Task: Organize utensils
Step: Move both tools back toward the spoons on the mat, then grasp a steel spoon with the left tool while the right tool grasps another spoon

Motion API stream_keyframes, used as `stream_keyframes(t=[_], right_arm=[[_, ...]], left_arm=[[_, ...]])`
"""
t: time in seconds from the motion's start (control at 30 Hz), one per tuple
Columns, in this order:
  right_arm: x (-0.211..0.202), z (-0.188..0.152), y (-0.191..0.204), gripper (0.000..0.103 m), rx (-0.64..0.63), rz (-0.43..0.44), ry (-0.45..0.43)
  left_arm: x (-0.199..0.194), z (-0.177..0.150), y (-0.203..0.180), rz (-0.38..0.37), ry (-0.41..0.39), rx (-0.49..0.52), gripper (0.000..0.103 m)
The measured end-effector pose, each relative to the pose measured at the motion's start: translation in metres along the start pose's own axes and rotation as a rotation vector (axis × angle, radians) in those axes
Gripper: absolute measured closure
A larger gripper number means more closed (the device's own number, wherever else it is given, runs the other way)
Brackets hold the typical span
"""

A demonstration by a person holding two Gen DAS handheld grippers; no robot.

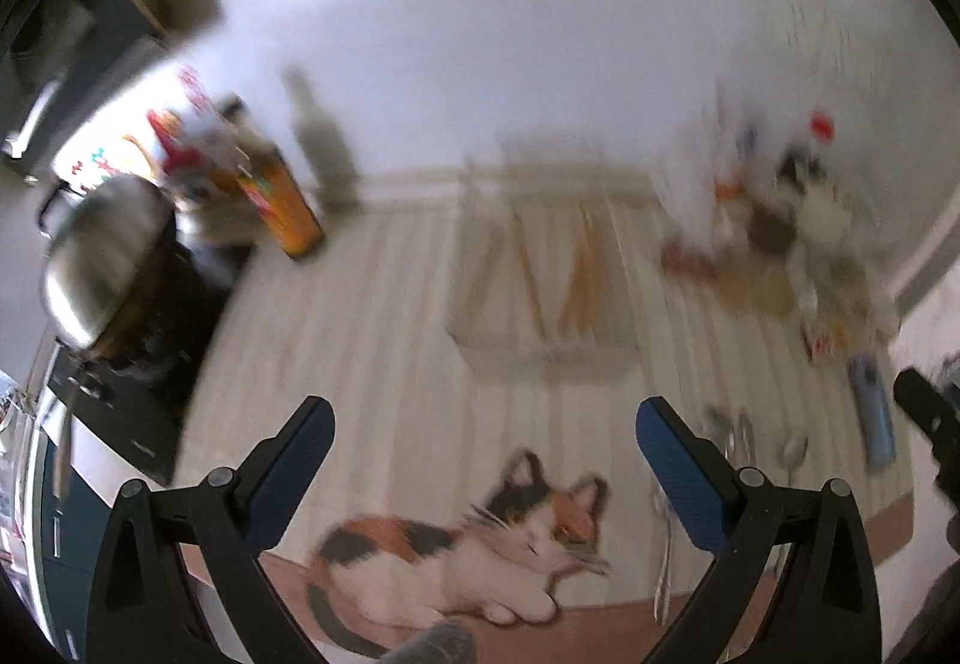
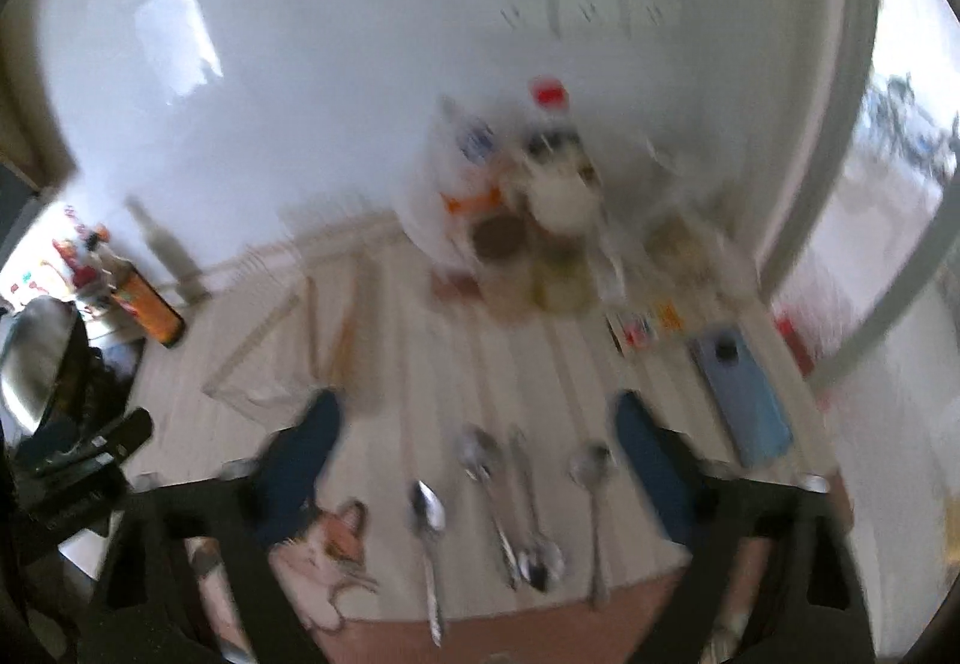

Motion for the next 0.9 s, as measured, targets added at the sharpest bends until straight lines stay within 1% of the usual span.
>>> stream_keyframes(t=[0.03,0.07,0.17,0.23,0.27,0.3,0.33,0.37,0.4,0.43,0.47,0.5,0.57,0.6,0.63,0.67,0.7,0.73,0.8,0.9], right_arm=[[0.015,-0.006,-0.014,0.042,0.022,-0.006,0.049],[0.024,-0.009,-0.023,0.048,0.035,-0.008,0.076],[0.054,-0.025,-0.055,0.057,0.087,-0.016,0.165],[0.069,-0.035,-0.073,0.058,0.117,-0.023,0.206],[0.076,-0.04,-0.083,0.058,0.133,-0.03,0.224],[0.081,-0.044,-0.091,0.058,0.145,-0.038,0.236],[0.087,-0.048,-0.099,0.058,0.161,-0.046,0.251],[0.09,-0.052,-0.104,0.058,0.169,-0.05,0.261],[0.095,-0.057,-0.111,0.058,0.182,-0.055,0.273],[0.097,-0.058,-0.115,0.058,0.19,-0.06,0.282],[0.101,-0.062,-0.12,0.057,0.198,-0.065,0.291],[0.104,-0.065,-0.124,0.057,0.204,-0.066,0.303],[0.108,-0.067,-0.128,0.057,0.213,-0.063,0.318],[0.11,-0.069,-0.13,0.057,0.222,-0.057,0.326],[0.113,-0.072,-0.132,0.057,0.232,-0.048,0.339],[0.114,-0.073,-0.132,0.057,0.238,-0.042,0.348],[0.117,-0.075,-0.132,0.057,0.247,-0.03,0.362],[0.118,-0.075,-0.131,0.057,0.251,-0.016,0.369],[0.121,-0.075,-0.125,0.057,0.246,0.014,0.385],[0.128,-0.074,-0.102,0.057,0.186,0.066,0.408]], left_arm=[[0.013,-0.005,-0.011,-0.013,0.033,0.013,0.0],[0.029,-0.012,-0.023,-0.029,0.075,0.029,0.0],[0.076,-0.037,-0.063,-0.069,0.211,0.089,0.001],[0.102,-0.053,-0.083,-0.089,0.296,0.117,0.001],[0.116,-0.062,-0.095,-0.109,0.347,0.134,0.006],[0.126,-0.07,-0.103,-0.125,0.386,0.145,0.012],[0.136,-0.078,-0.111,-0.137,0.423,0.156,0.017],[0.147,-0.087,-0.12,-0.15,0.467,0.164,0.024],[0.152,-0.092,-0.125,-0.156,0.489,0.168,0.034],[0.158,-0.097,-0.131,-0.158,0.509,0.174,0.039],[0.163,-0.102,-0.135,-0.152,0.527,0.178,0.049],[0.161,-0.102,-0.139,-0.135,0.503,0.188,0.05],[0.157,-0.103,-0.147,-0.117,0.48,0.213,0.061],[0.154,-0.102,-0.148,-0.119,0.471,0.208,0.073],[0.152,-0.102,-0.149,-0.12,0.464,0.208,0.081],[0.152,-0.102,-0.149,-0.12,0.464,0.209,0.094],[0.151,-0.101,-0.147,-0.122,0.468,0.207,0.099],[0.15,-0.101,-0.144,-0.13,0.471,0.2,0.099],[0.15,-0.1,-0.134,-0.105,0.467,0.192,0.099],[0.149,-0.102,-0.107,-0.074,0.467,0.149,0.099]])
Point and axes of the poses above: each gripper's, at about its wrist camera, not at the fingertips, and x roughly the way its jaws point, y to its left, z to its top, the point moved 5 cm from there along x, roughly the way its jaws point, and after that the axes turned 11 degrees about y, right-handed, at the moved point
